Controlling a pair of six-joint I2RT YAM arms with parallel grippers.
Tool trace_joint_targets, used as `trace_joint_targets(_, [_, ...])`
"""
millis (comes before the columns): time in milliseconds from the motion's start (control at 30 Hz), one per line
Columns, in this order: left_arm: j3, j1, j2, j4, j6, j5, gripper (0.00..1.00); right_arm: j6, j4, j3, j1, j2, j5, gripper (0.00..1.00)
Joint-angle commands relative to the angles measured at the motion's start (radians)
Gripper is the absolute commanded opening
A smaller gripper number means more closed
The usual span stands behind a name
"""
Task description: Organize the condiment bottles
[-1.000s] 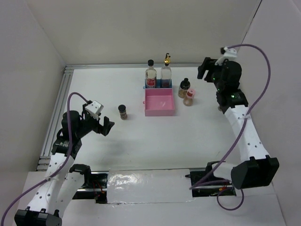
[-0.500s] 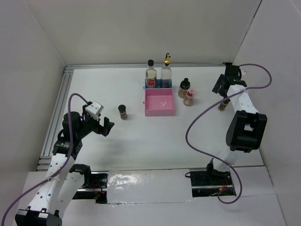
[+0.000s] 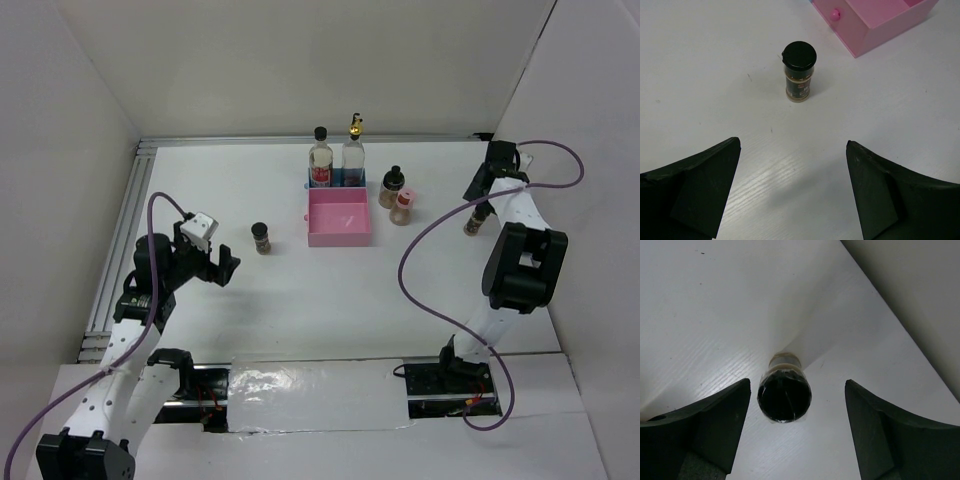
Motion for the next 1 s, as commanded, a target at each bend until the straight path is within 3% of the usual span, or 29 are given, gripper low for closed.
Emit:
trace_joint_targets(0, [0.021, 0.009, 0.003, 0.05, 0.014, 0.013, 0.99, -0.006, 0.07, 0.011, -0.013, 0.028, -0.04, 0.81])
trace_joint_targets(300, [0.027, 0.01, 0.01, 0.041, 0.03, 0.003, 0.99, -0.004, 0.119, -0.012, 0.002, 0.065, -0.122, 0.79])
trace_joint_targets(400, [0.027, 0.009, 0.011, 0.044, 0.037, 0.006, 0.99, 0.005, 0.125, -0.015, 0.01, 0.071, -0.111, 0.59])
trace_joint_targets(433, [0.028, 0.01, 0.011, 0.044, 0.038, 0.006, 0.99, 0.007, 0.136, -0.018, 0.01, 0.068, -0.102, 0.44])
trace_joint_targets(500, [0.028, 0.01, 0.014, 0.044, 0.043, 0.012, 0.99, -0.001, 0.148, -0.03, 0.021, 0.053, -0.09, 0.35])
trace_joint_targets(600, [0.027, 0.009, 0.011, 0.039, 0.049, 0.02, 0.99, -0.045, 0.142, -0.03, 0.048, 0.031, -0.041, 0.1])
trace_joint_targets(700, [0.022, 0.01, 0.002, 0.035, 0.057, 0.036, 0.99, -0.072, 0.112, -0.027, 0.088, -0.007, 0.042, 0.0])
trace_joint_targets(967, [-0.027, 0.009, -0.03, 0.048, 0.15, 0.141, 0.99, -0.148, 0.106, -0.006, 0.202, -0.271, 0.159, 0.0])
